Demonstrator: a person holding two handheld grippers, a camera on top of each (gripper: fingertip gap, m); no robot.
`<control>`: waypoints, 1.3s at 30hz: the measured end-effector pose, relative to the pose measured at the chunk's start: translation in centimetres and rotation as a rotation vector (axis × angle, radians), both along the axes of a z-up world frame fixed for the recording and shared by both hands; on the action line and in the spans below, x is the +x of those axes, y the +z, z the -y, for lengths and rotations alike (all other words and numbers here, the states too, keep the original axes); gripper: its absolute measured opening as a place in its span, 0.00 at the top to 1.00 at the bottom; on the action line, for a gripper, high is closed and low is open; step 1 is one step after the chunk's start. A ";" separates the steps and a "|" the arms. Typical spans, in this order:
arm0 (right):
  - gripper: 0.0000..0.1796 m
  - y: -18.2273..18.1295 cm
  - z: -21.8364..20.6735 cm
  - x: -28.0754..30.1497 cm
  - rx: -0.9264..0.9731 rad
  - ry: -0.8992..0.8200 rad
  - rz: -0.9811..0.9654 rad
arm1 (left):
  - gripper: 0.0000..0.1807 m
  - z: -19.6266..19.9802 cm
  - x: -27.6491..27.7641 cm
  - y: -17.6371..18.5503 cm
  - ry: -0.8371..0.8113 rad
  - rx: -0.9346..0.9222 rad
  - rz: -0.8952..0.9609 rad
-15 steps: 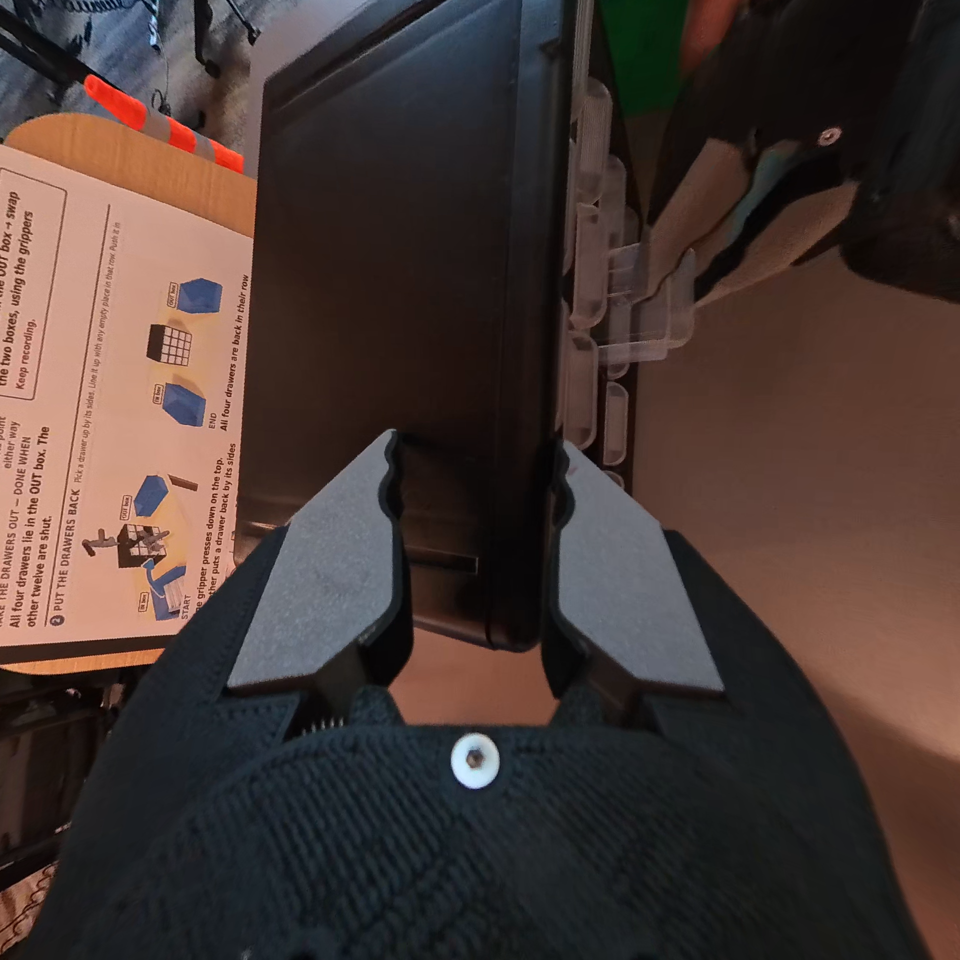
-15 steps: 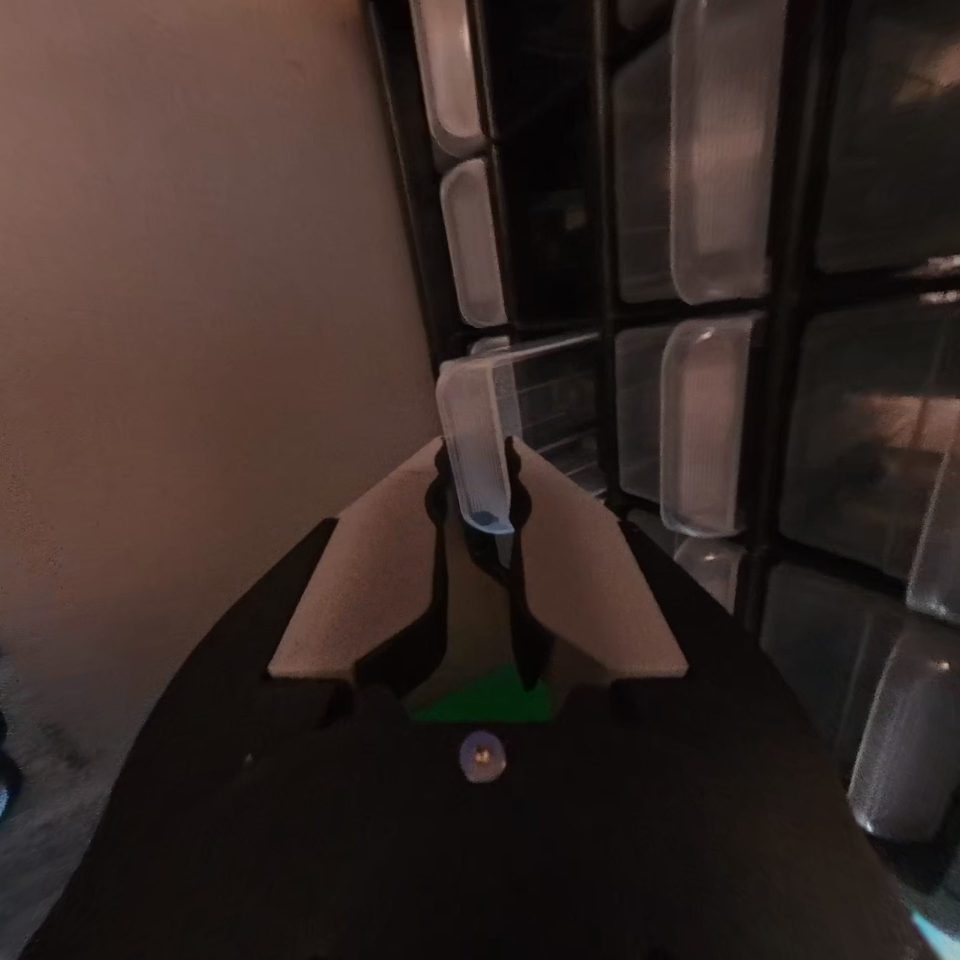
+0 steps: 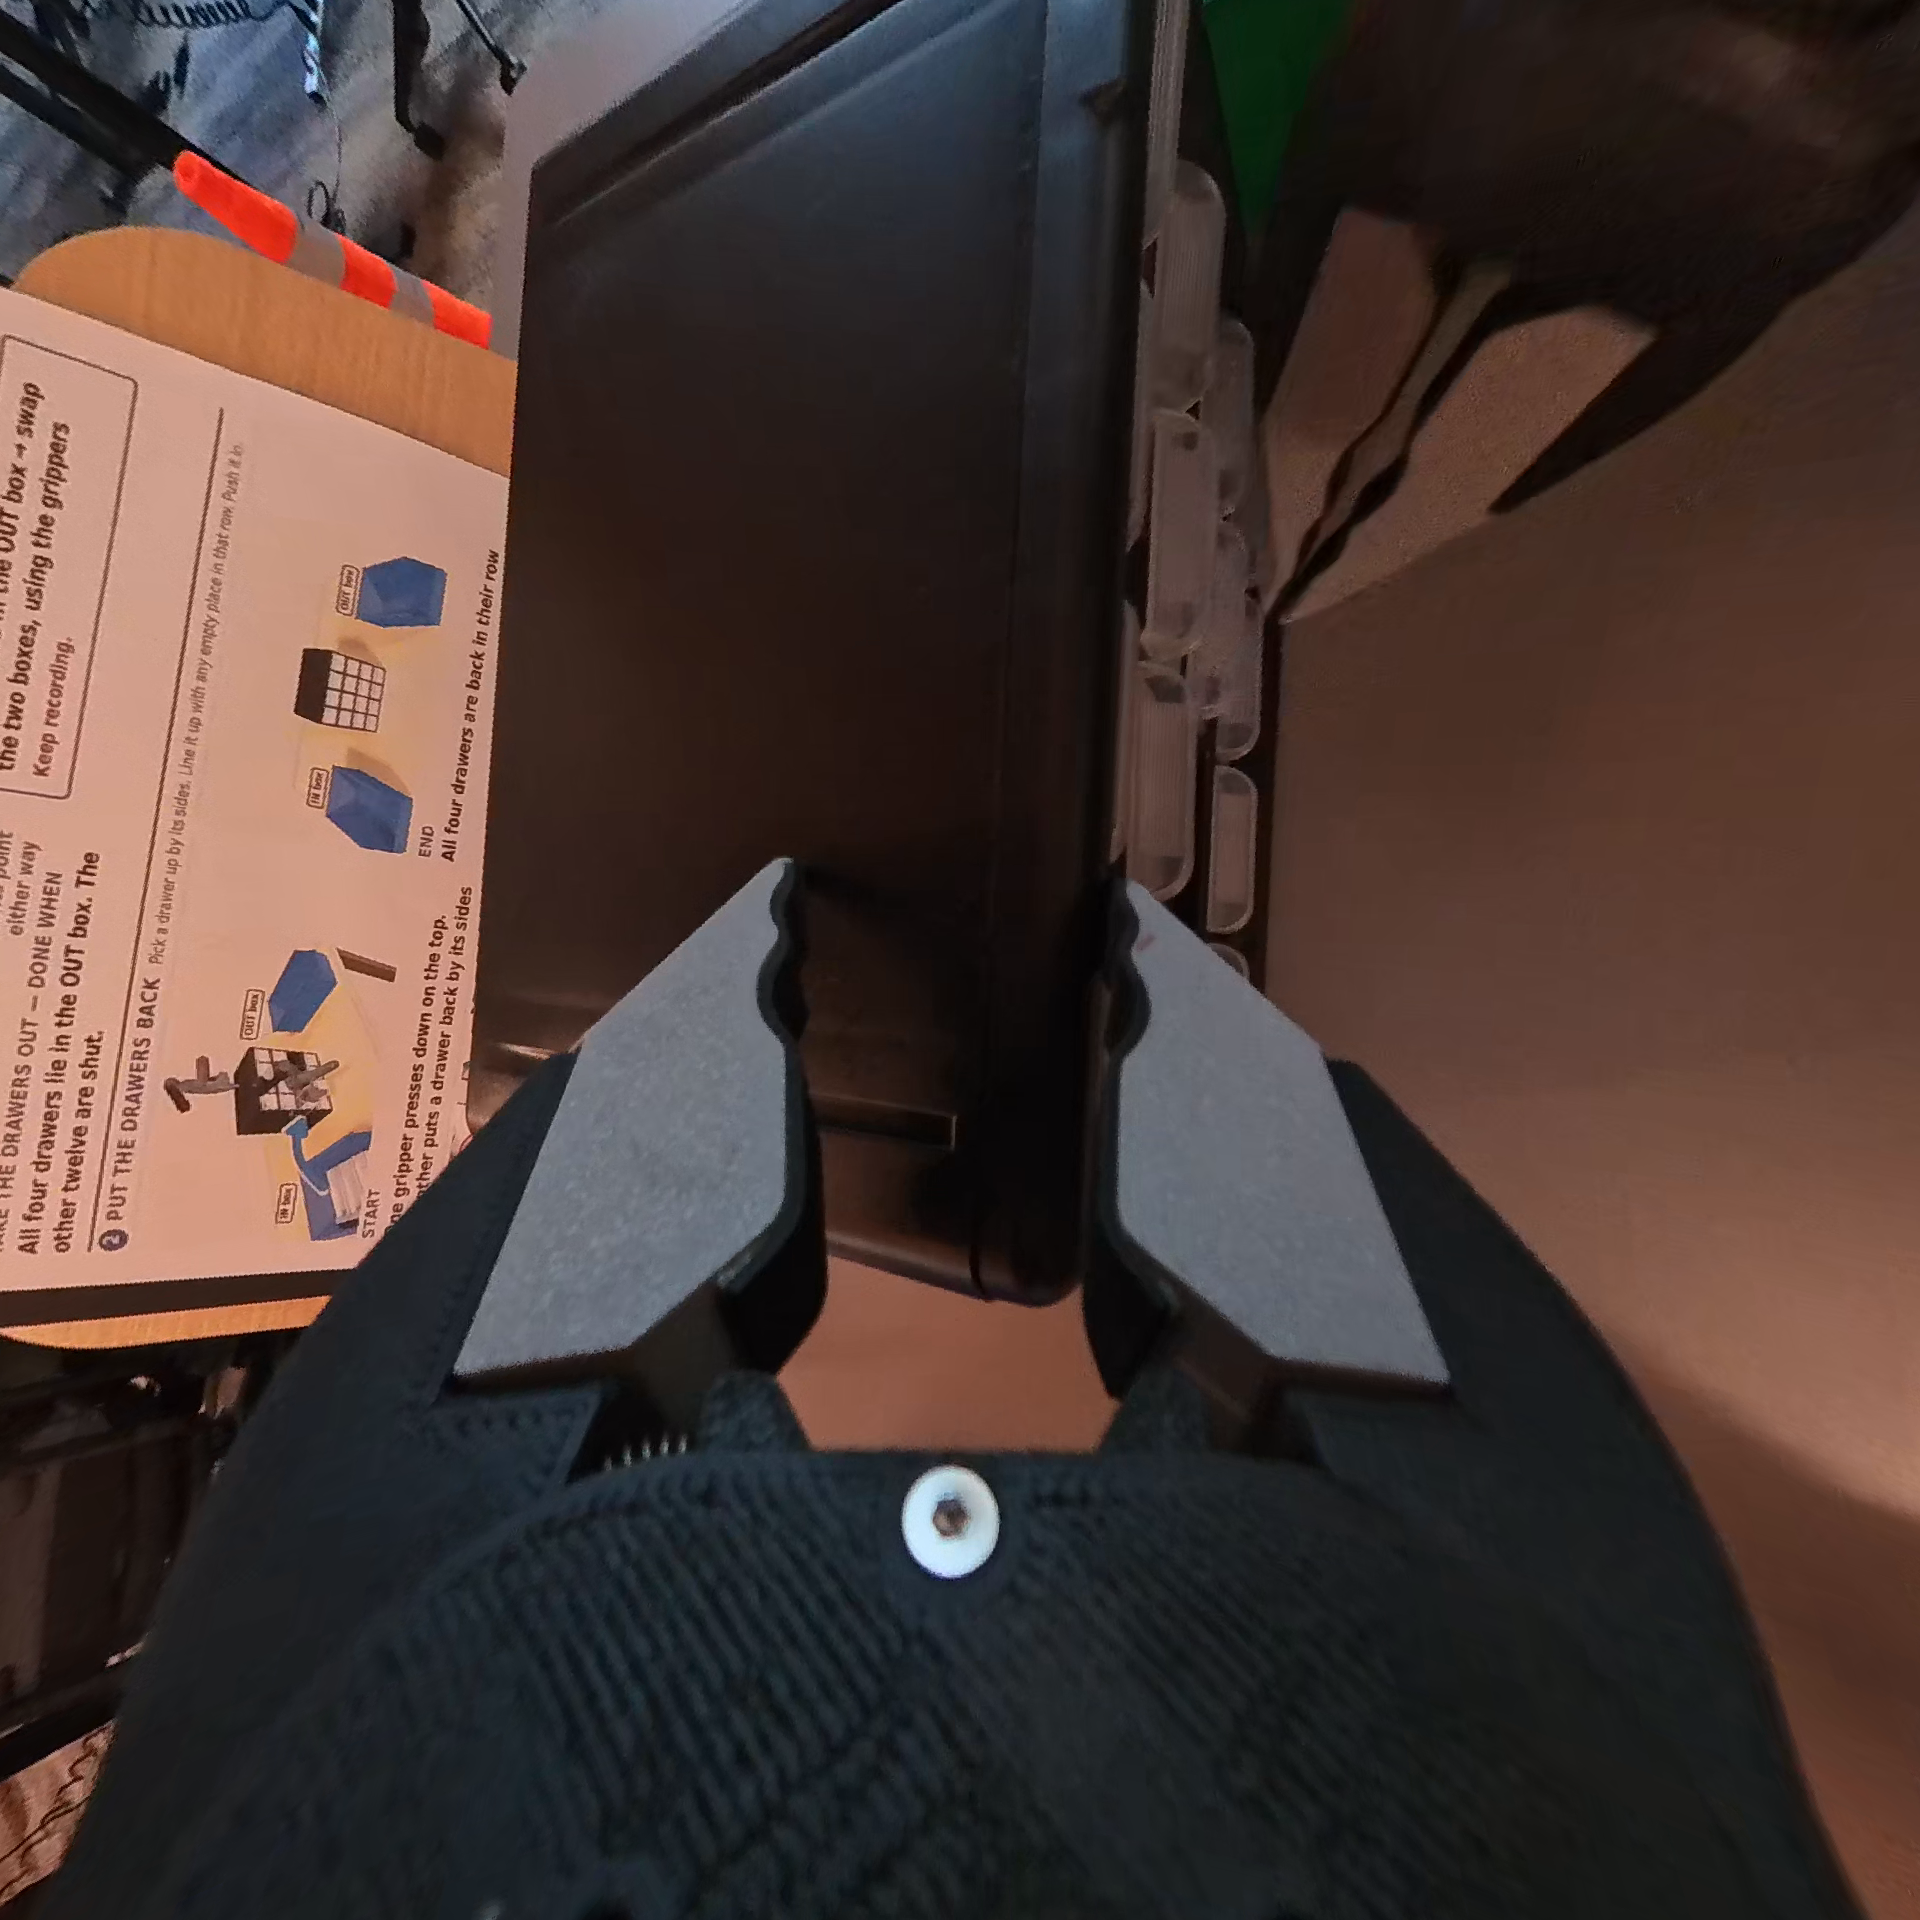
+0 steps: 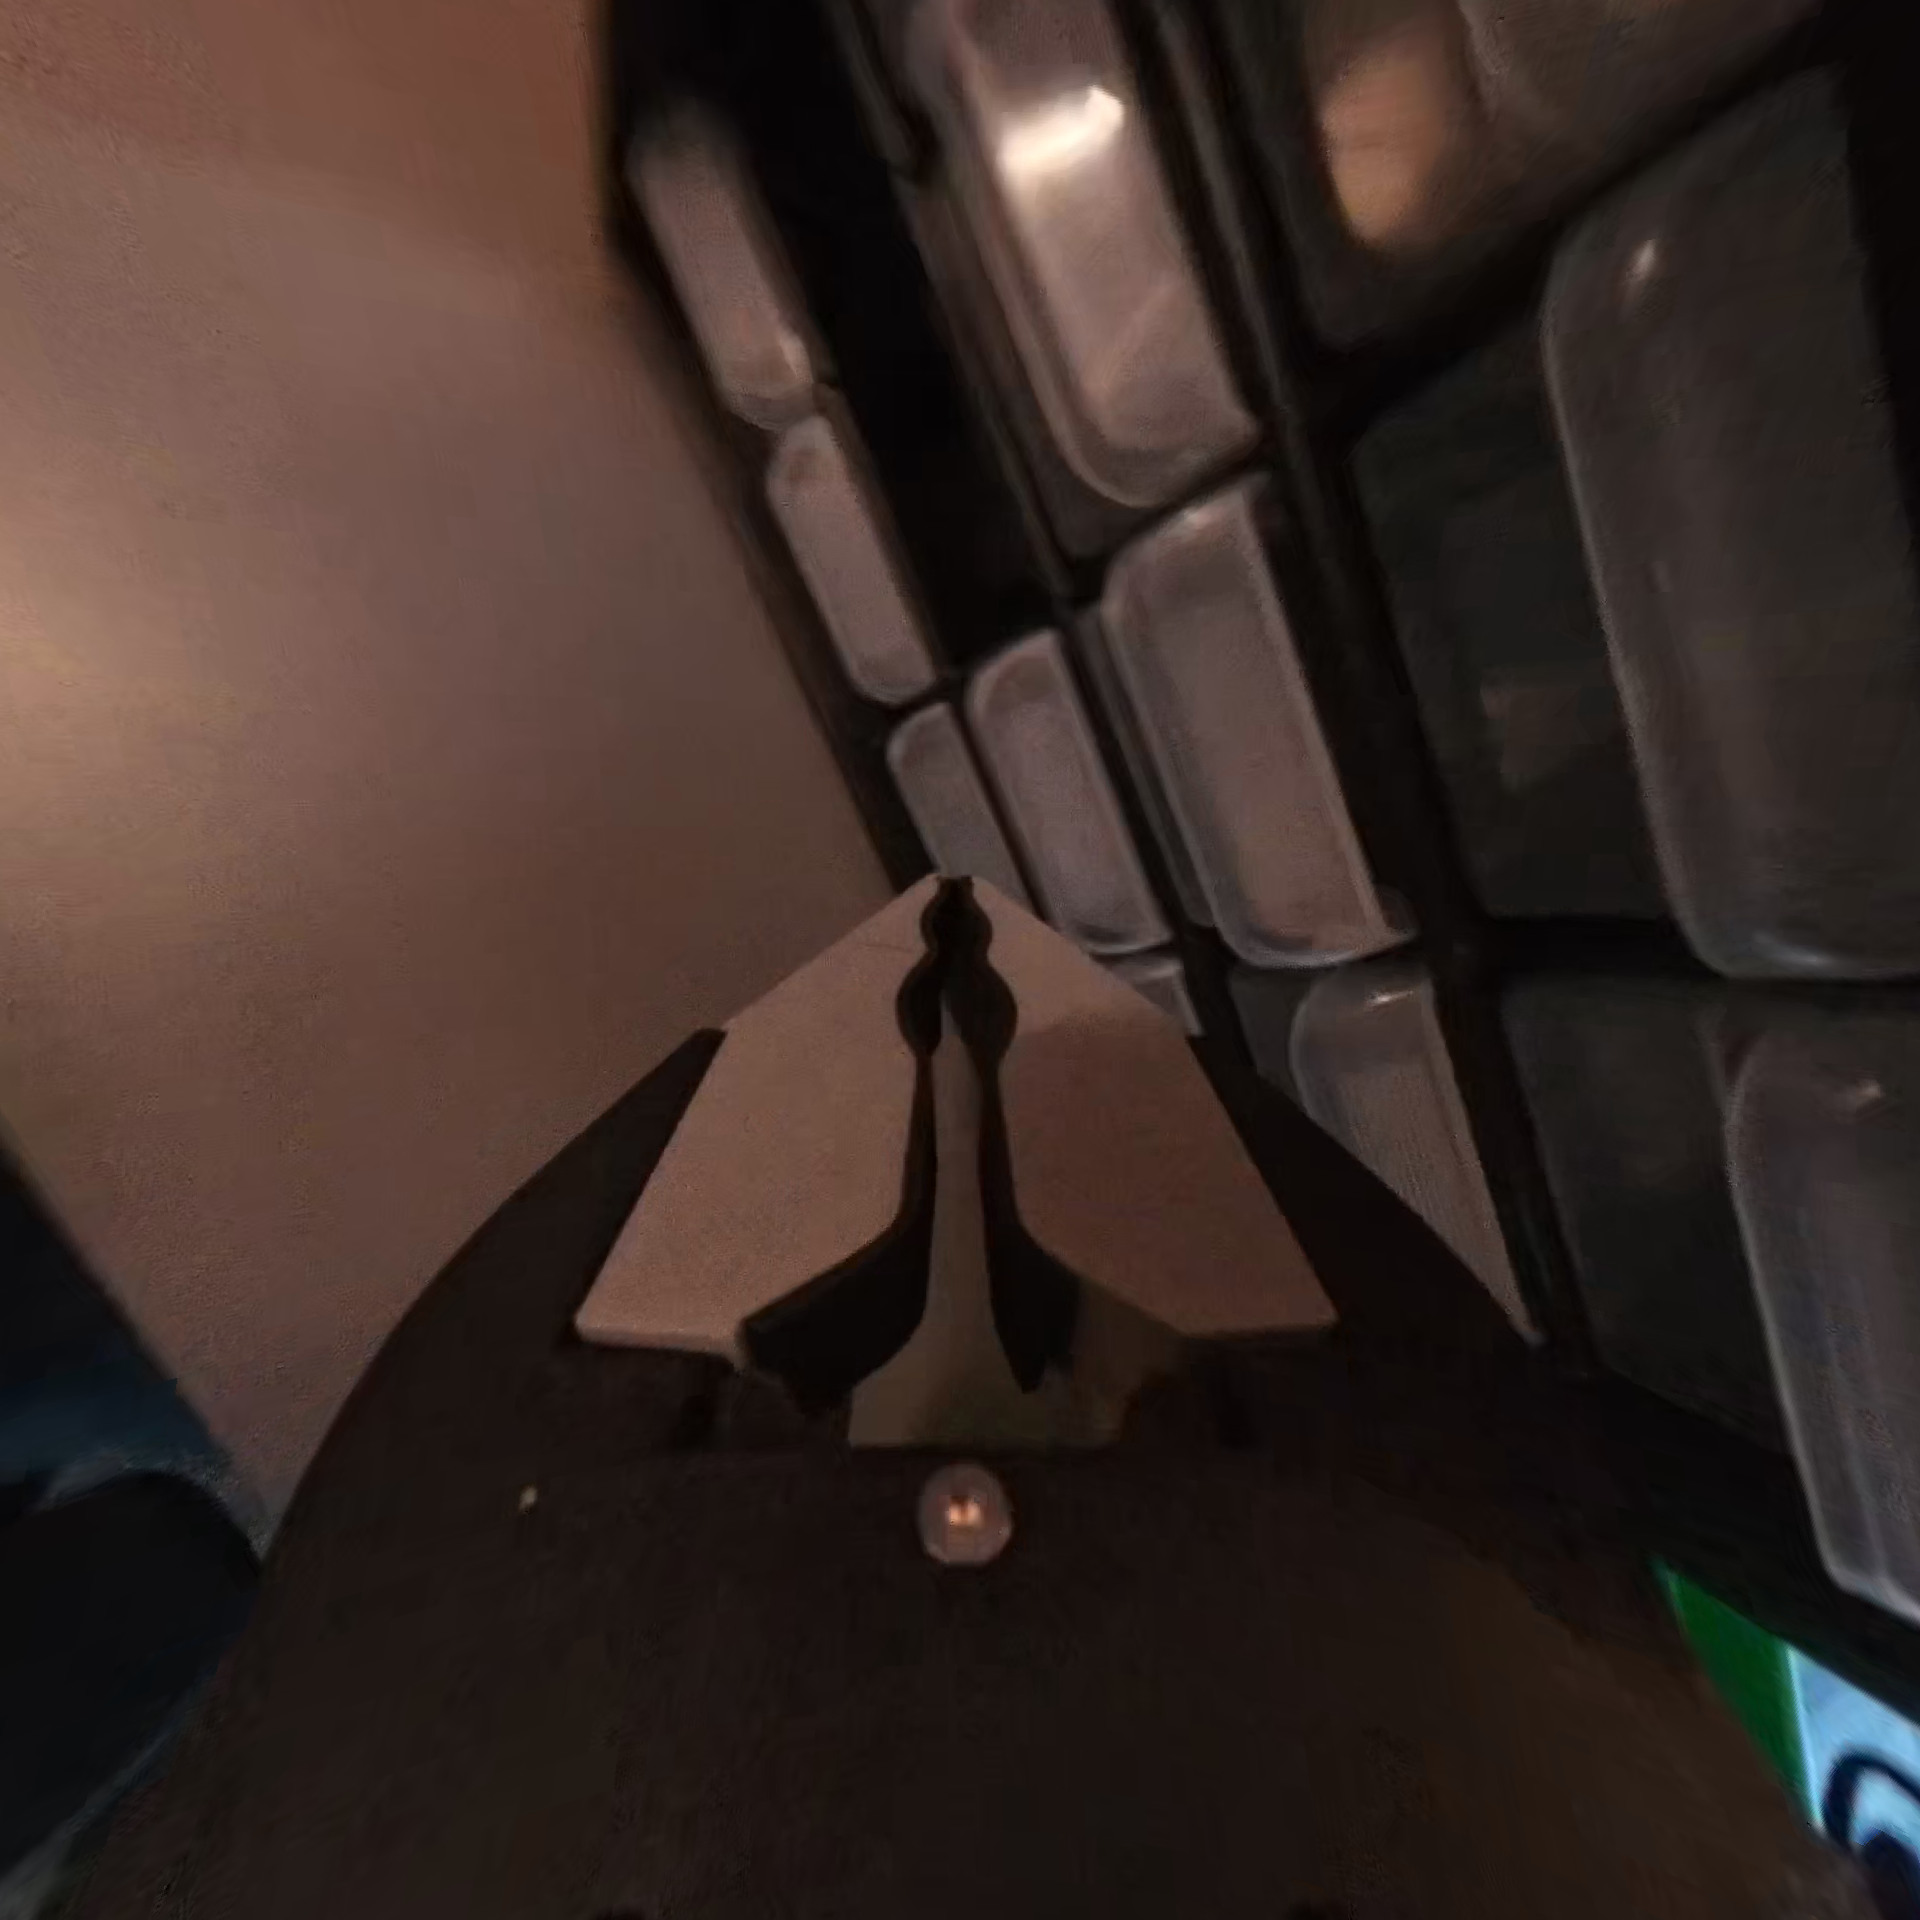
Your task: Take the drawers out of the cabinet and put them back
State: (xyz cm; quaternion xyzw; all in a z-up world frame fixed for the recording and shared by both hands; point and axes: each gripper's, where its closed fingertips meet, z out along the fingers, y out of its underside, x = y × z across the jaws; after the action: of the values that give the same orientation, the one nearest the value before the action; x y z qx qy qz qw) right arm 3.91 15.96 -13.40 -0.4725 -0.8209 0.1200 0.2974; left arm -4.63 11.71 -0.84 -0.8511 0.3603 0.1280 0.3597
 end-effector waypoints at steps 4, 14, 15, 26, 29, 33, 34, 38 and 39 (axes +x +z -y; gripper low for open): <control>1.00 0.8 3.1 -0.9 -0.067 0.116 -0.177 | 0.69 -0.1 0.0 0.0 0.009 0.020 0.001; 1.00 -6.6 8.7 0.3 -0.140 0.198 -0.246 | 0.72 8.5 -3.4 2.2 0.151 0.072 0.020; 1.00 -6.9 8.4 0.4 -0.128 0.191 -0.238 | 0.73 10.1 -5.3 2.8 0.199 0.067 0.035; 1.00 -6.3 9.0 0.1 -0.145 0.226 -0.269 | 0.71 23.8 -29.4 -10.4 0.772 -0.336 0.173; 1.00 -6.5 8.8 0.0 -0.120 0.221 -0.262 | 0.73 25.3 -31.3 -15.8 0.798 -0.447 0.139; 1.00 -6.4 8.7 0.1 -0.121 0.218 -0.269 | 0.92 27.2 -32.4 -19.3 0.792 -0.583 0.012; 1.00 -6.4 8.7 0.1 -0.127 0.218 -0.270 | 0.95 27.5 -32.4 -19.4 0.772 -0.606 -0.026; 1.00 -6.3 8.7 0.1 -0.133 0.219 -0.272 | 0.99 28.0 -31.0 -17.8 0.699 -0.635 -0.048; 1.00 -6.3 8.7 0.1 -0.127 0.219 -0.273 | 0.99 28.0 -30.7 -16.8 0.693 -0.615 -0.037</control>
State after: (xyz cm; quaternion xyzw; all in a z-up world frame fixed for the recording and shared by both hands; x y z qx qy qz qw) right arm 3.99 7.26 -19.70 -0.3774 -0.8102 0.2665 0.3607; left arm -35.35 -16.24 -17.67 -0.9861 0.0820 0.1430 0.0202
